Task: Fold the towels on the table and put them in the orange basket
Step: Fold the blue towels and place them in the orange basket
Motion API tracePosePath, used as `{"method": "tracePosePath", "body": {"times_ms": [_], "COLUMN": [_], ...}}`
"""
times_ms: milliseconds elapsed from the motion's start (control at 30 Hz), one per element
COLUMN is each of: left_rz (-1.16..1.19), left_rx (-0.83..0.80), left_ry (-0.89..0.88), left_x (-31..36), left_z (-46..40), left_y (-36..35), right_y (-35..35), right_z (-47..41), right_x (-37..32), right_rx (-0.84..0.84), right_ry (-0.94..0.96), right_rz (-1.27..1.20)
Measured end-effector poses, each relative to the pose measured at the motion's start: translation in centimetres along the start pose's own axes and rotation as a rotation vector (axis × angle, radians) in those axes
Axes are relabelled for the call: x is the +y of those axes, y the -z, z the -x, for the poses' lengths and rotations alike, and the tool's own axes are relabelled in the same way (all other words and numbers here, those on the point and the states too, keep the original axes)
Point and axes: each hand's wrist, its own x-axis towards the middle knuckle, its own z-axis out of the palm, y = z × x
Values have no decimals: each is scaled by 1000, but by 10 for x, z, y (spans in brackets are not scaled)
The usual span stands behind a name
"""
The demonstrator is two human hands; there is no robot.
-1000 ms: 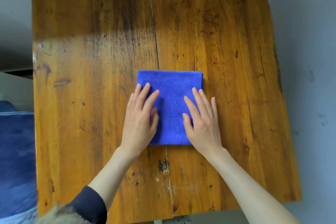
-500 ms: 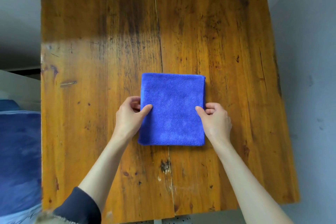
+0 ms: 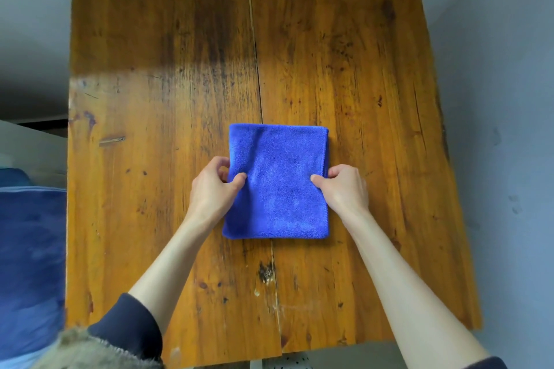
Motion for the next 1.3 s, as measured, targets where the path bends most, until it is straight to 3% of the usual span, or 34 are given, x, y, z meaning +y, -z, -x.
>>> {"method": "tracePosePath", "body": {"times_ms": [67,200,333,467,600,767,1067,1300], "left_rz": [-10,188,312,289,280,433,747,909], "left_rx": [-11,-117,-181,-205,-214,-212,22,309], "left_ry": [-13,82,152,164,181,308,331,299], "left_x": [0,1,4,1,-3,-17,-82,-175], "left_z": [3,5,12,18,31,69,176,279], "left_y": [1,6,7,6,4,14,111,189], "right_y": [1,5,14,17,15,14,-9,-78], "right_z": [0,-4,-4,0,11,39,149,273], "right_x": [1,3,8,17,26,25,-40,-97], "right_rx": [16,-57,-220,-366,-360,-361,-578,-794], "right_ry": [28,12,28,31,14,48,252,434], "right_rz": [1,-156,-361,-434,-452,-399,-296,-131]}}
